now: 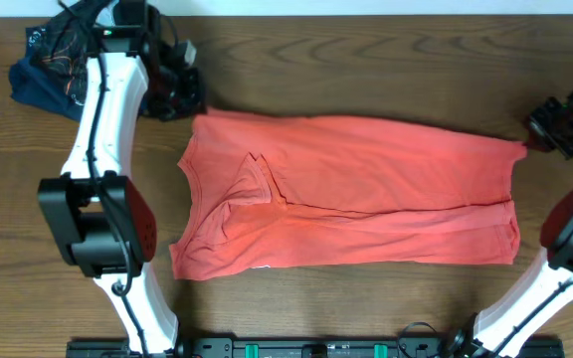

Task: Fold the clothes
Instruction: 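Fold the far edge toward the robot with both grippers over the shirt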

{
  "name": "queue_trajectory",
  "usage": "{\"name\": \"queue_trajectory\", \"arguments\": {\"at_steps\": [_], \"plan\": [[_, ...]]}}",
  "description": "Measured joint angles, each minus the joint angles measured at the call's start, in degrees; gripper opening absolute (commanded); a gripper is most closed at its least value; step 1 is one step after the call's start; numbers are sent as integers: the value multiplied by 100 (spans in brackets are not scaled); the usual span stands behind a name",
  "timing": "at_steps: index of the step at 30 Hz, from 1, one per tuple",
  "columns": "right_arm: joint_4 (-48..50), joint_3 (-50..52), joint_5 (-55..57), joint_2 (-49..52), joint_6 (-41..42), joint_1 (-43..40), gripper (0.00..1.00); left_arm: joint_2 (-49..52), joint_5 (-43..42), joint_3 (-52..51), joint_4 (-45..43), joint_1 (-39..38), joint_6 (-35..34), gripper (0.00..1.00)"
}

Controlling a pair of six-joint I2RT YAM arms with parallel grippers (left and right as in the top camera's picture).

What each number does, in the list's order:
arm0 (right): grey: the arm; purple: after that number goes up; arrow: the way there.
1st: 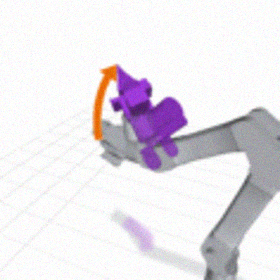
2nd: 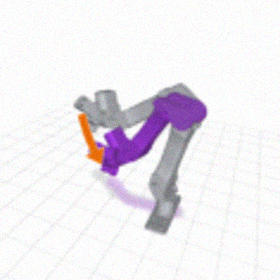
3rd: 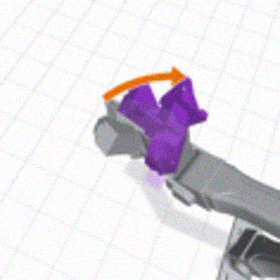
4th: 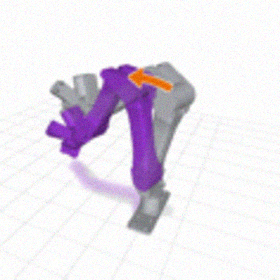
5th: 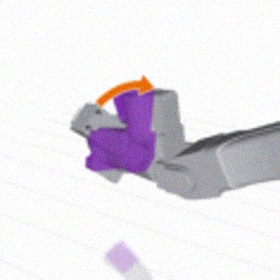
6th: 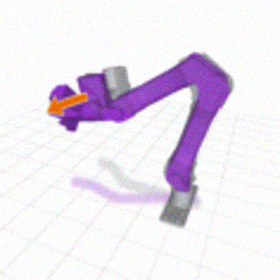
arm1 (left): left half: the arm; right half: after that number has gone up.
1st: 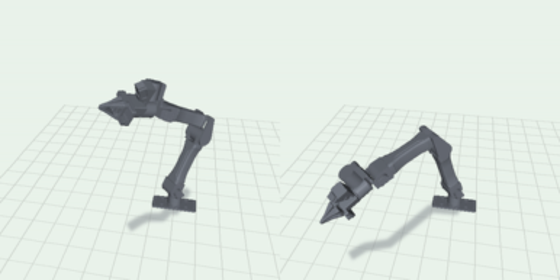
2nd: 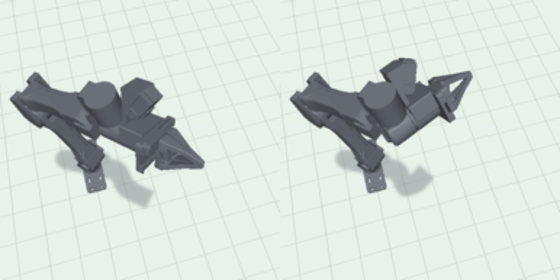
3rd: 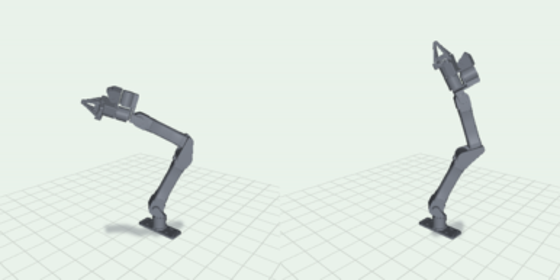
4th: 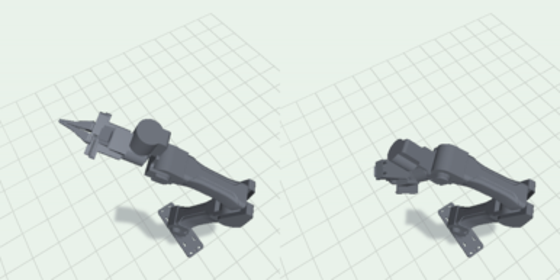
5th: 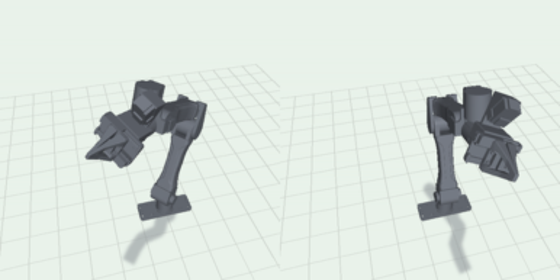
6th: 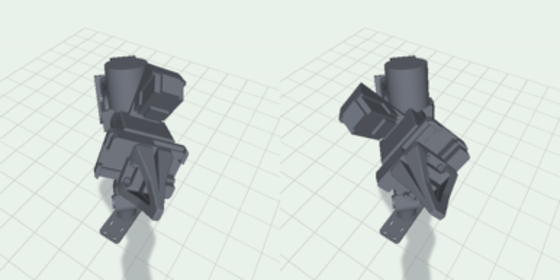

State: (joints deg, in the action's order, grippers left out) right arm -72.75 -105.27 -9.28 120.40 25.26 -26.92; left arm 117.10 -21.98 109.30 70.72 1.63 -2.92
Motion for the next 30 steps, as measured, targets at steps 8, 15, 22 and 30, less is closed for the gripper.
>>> {"name": "queue_trajectory", "arguments": {"at_steps": [8,15,22,30], "plan": [[-911,0,-146,-236,7,-144,1,-96,614,2,1036,116,-4,9],[-1062,323,-164,-391,17,-118,1,-96,870,-31,1742,116,-7,6],[-494,1676,-170,-1617,20,-118,1,-96,957,-402,2061,118,-2,6],[310,3346,-155,-3051,20,-118,1,-96,1016,-1147,1939,118,-7,6]]}}
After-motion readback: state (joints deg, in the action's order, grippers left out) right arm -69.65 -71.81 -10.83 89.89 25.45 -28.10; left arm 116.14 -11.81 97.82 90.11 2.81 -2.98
